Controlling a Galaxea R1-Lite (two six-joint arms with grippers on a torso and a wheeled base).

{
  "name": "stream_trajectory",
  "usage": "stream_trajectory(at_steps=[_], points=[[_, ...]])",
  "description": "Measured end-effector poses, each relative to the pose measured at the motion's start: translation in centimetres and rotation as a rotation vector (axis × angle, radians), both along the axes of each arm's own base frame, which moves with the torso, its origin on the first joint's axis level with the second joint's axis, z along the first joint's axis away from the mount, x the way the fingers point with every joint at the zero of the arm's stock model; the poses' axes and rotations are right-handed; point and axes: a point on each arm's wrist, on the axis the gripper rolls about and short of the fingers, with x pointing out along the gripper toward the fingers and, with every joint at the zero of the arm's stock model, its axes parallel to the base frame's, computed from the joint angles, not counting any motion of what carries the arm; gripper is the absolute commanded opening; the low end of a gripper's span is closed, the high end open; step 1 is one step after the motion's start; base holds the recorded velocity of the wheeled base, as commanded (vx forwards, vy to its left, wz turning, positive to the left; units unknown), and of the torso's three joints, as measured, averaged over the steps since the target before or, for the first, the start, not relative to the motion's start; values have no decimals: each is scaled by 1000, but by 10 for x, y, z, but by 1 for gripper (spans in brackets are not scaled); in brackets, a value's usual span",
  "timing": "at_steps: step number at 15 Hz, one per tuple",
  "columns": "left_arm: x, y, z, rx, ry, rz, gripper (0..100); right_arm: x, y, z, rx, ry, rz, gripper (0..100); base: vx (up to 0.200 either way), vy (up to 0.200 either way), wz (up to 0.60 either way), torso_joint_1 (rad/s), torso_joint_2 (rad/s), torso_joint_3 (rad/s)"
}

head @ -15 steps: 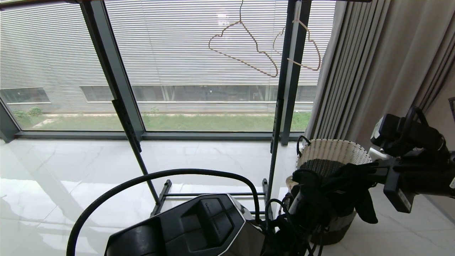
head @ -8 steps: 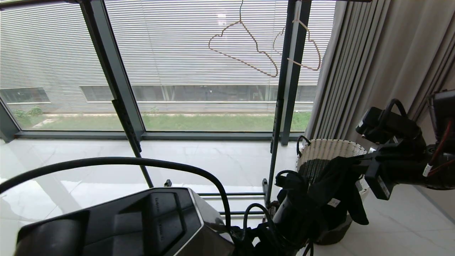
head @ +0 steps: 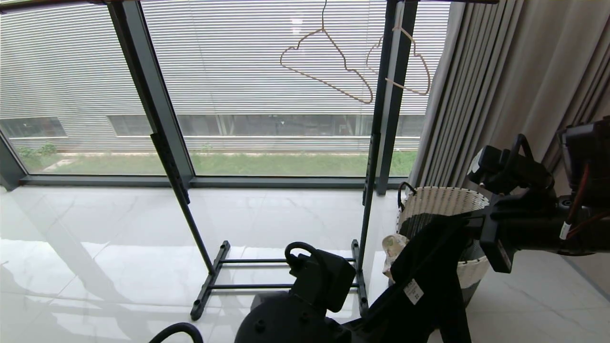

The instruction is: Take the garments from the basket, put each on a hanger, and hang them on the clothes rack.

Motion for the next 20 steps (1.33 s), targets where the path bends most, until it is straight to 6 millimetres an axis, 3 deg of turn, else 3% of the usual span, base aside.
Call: stream_trajectory(at_steps=[5, 8, 20], points=[[-13, 67, -8, 113, -65, 76, 0, -17, 42, -7, 24, 54, 166, 0, 0, 0, 0, 0, 0, 0], [-10, 95, -6, 175, -147, 115, 0, -13, 64, -7, 53, 36, 185, 0, 0, 0, 0, 0, 0, 0], [-28, 162, 4, 244, -326, 259, 0, 0, 113, -5, 57, 27, 252, 0, 0, 0, 0, 0, 0, 0]])
